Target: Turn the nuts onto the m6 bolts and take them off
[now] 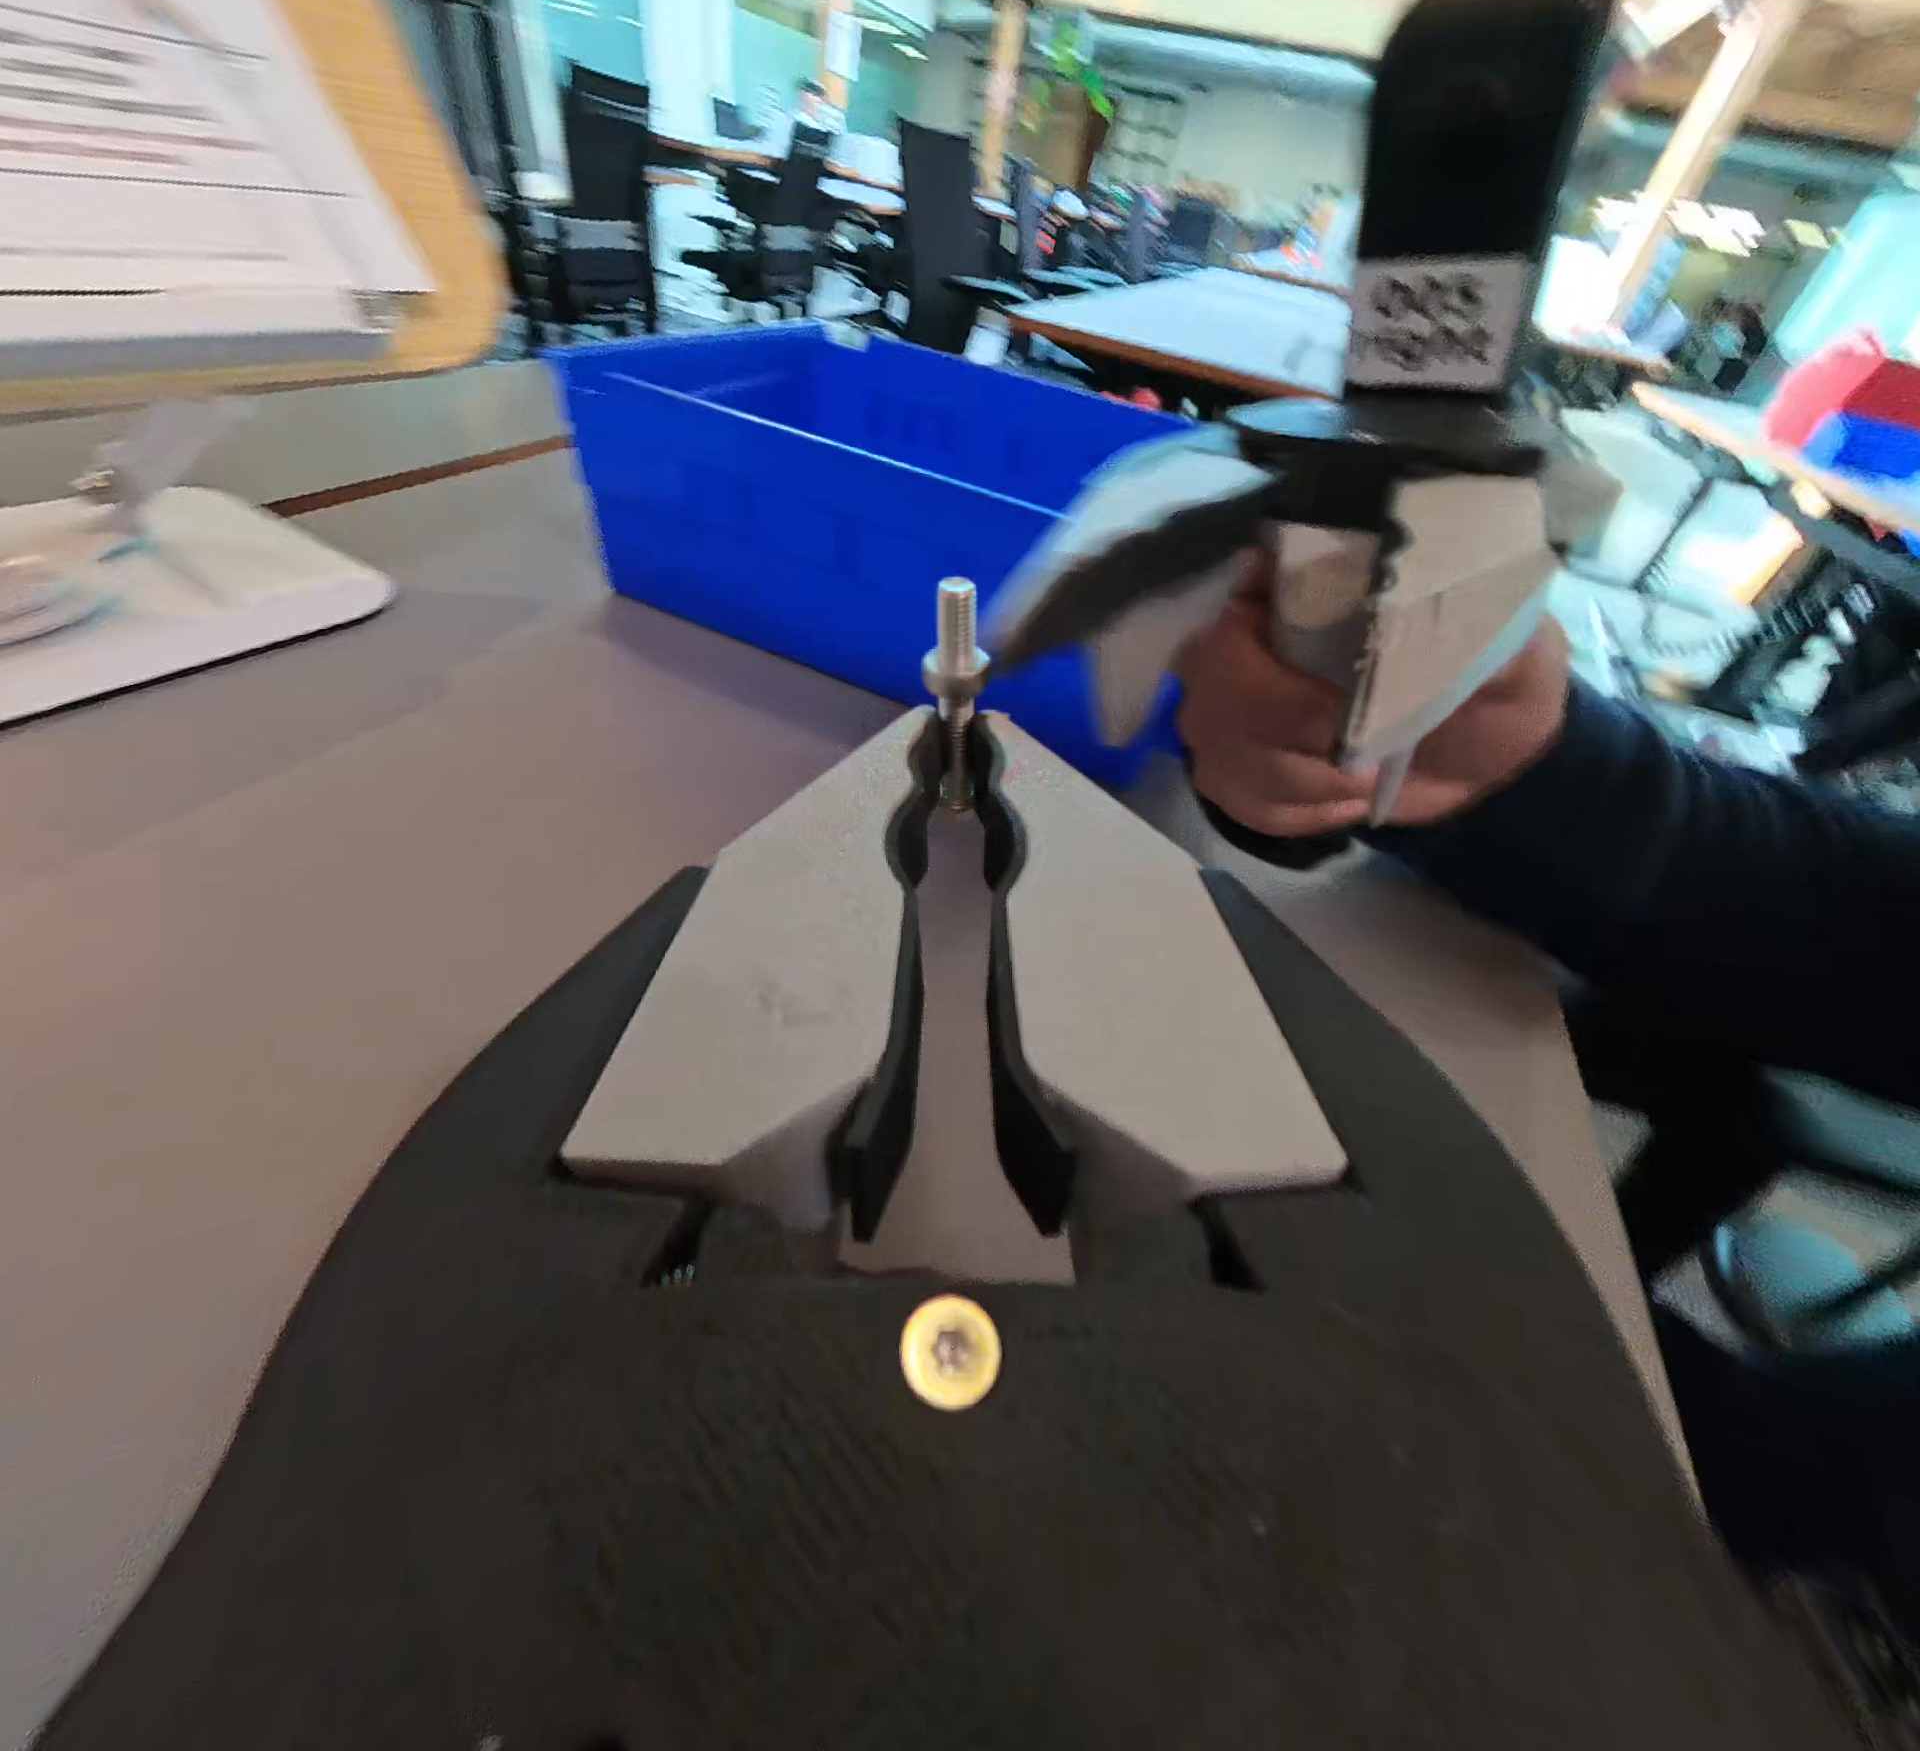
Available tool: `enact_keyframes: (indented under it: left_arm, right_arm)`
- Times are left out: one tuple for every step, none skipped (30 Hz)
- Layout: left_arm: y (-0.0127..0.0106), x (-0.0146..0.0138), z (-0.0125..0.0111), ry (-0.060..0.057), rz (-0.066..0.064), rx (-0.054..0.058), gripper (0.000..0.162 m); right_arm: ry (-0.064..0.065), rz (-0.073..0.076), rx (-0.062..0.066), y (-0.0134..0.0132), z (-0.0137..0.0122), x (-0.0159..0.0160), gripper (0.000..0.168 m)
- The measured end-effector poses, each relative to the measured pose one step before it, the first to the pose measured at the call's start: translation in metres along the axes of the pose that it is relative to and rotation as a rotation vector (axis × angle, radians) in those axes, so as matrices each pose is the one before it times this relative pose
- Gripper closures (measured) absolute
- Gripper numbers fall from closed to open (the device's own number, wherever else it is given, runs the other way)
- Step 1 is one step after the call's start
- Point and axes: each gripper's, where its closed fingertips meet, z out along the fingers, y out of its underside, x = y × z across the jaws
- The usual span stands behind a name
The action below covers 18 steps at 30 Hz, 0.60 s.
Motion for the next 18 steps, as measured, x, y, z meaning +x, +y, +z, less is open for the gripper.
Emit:
enact_keyframes:
  left_arm:
    - [-0.00357,-0.01028,-0.00417,-0.0347,-0.0394,0.028,0.16]
    - [-0.00149,-0.00488,-0.00279,-0.0052,-0.0237,0.0117,0.16]
    - [0.00072,0.00039,-0.00109,0.0124,0.0012,-0.0049,0.159]
    - [0.00131,0.00171,0.00031,0.0038,0.0178,-0.0062,0.159]
    - [0.00185,0.00347,0.00165,0.0066,0.018,-0.0102,0.159]
    - [0.00262,0.00593,0.00276,0.022,0.012,-0.0156,0.16]
    - [0.00171,0.00652,0.00302,0.0242,0.0102,-0.0102,0.16]
    - [0.00059,0.00597,0.0028,0.0195,0.0153,-0.0022,0.16]
    - [0.00086,0.00664,0.00248,0.0264,0.0169,-0.0054,0.159]
    - [0.00129,0.00622,0.00205,0.0253,0.0156,-0.0071,0.159]
    - [0.00112,0.00381,0.00155,0.0117,0.0147,-0.0051,0.159]
    - [0.00133,0.00217,0.00101,0.0048,0.0128,-0.006,0.159]
    - [0.00148,0.00057,0.00085,-0.0012,0.0043,-0.007,0.159]
    - [0.00072,0.00067,0.00057,0.005,-0.0026,-0.0014,0.159]
    - [-0.00038,-0.0008,0.00034,-0.0032,-0.01,0.0063,0.159]
    - [-0.00161,-0.00112,-0.0002,-0.0043,-0.0064,0.0158,0.158]
    - [-0.00118,-0.00137,-0.00014,-0.0061,-0.0068,0.0109,0.15]
    - [-0.0002,-0.00141,0.00018,-0.0058,-0.0091,0.0017,0.138]
  right_arm:
    - [-0.0415,0.0037,0.0306,-0.00532,-0.00344,-0.00588,0.14]
    - [-0.0177,0.0194,0.039,-0.00623,-0.0021,-0.00225,0.137]
    - [0.0072,0.0143,0.0218,-0.00323,-0.00064,0.00206,0.131]
    - [0.0201,0.007,-0.0037,0.00061,0.00074,0.00389,0.125]
    - [0.022,-0.0032,-0.0178,0.00308,0.00185,0.00325,0.119]
    - [0.025,-0.0114,-0.0209,0.00389,0.00219,0.00314,0.118]
    - [0.0318,-0.0152,-0.0181,0.00346,0.00183,0.00357,0.119]
    - [0.0294,-0.016,-0.0117,0.00233,0.00134,0.00315,0.123]
    - [0.0122,-0.0109,-0.0073,0.00153,0.00101,0.00084,0.133]
    - [-0.0019,-0.0022,-0.0063,0.00125,0.00063,-0.00089,0.147]
    - [0.009,0.0033,-0.008,0.00139,0.00014,0.00143,0.154]
    - [0.0161,-0.0011,-0.0109,0.00173,-0.00069,0.00277,0.165]
    - [0.0047,-0.0042,-0.0112,0.00145,-0.00071,0.00093,0.165]
    - [0.0179,-0.0084,-0.0088,0.00084,-0.00067,0.0018,0.166]
    - [0.0278,-0.024,-0.0002,-0.00078,-0.00098,0.00209,0.167]
    - [0.0266,-0.0306,0.0103,-0.00285,-0.00144,0.00114,0.167]
    - [0.0195,-0.0264,0.02,-0.00464,-0.00219,0.00035,0.167]
    - [0.0109,-0.0089,0.0237,-0.00516,-0.00253,0.0,0.167]
